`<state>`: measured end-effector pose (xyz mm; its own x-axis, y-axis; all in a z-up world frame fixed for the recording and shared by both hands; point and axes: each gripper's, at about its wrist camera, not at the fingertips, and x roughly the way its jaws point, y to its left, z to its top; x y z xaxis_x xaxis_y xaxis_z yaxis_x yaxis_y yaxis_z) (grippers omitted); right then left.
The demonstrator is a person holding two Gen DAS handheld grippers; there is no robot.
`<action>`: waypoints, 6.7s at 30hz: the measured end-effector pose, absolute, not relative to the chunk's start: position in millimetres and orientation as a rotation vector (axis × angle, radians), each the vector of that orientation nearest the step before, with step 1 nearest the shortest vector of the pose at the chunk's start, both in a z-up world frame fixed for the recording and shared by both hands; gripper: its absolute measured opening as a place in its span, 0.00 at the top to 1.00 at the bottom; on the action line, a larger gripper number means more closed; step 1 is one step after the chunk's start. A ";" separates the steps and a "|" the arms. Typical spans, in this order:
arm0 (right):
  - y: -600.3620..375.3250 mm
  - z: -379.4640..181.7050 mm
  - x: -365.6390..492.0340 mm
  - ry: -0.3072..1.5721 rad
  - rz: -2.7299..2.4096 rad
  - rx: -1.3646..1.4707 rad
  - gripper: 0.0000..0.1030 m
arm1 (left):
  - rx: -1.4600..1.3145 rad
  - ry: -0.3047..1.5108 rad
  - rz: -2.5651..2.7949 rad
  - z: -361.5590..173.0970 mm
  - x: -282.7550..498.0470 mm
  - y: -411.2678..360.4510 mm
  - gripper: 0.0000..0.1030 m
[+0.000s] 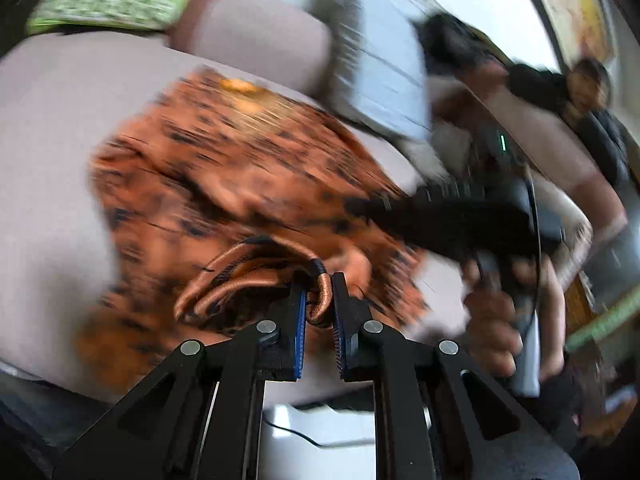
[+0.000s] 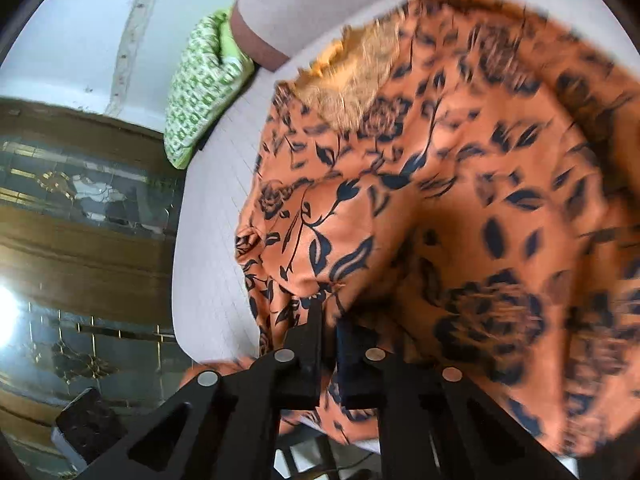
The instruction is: Fold small clothes
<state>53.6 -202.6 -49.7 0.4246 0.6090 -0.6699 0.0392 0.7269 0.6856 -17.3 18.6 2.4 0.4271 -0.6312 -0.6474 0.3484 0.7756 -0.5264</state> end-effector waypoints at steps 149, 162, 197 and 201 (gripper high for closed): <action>-120.2 -26.2 234.4 1.060 0.662 0.411 0.67 | -0.843 1.118 -0.050 -50.9 270.9 229.3 0.66; -171.8 -125.6 23.1 1.243 0.395 0.452 0.99 | -0.455 1.185 -0.289 -16.1 149.4 120.0 0.66; -442.3 -53.3 50.4 1.015 0.144 0.950 0.55 | 0.138 1.284 -0.649 -45.8 85.9 -249.9 0.51; -446.6 -55.8 50.8 1.012 0.127 0.995 0.55 | 0.091 1.300 -0.641 -56.0 94.0 -254.6 0.86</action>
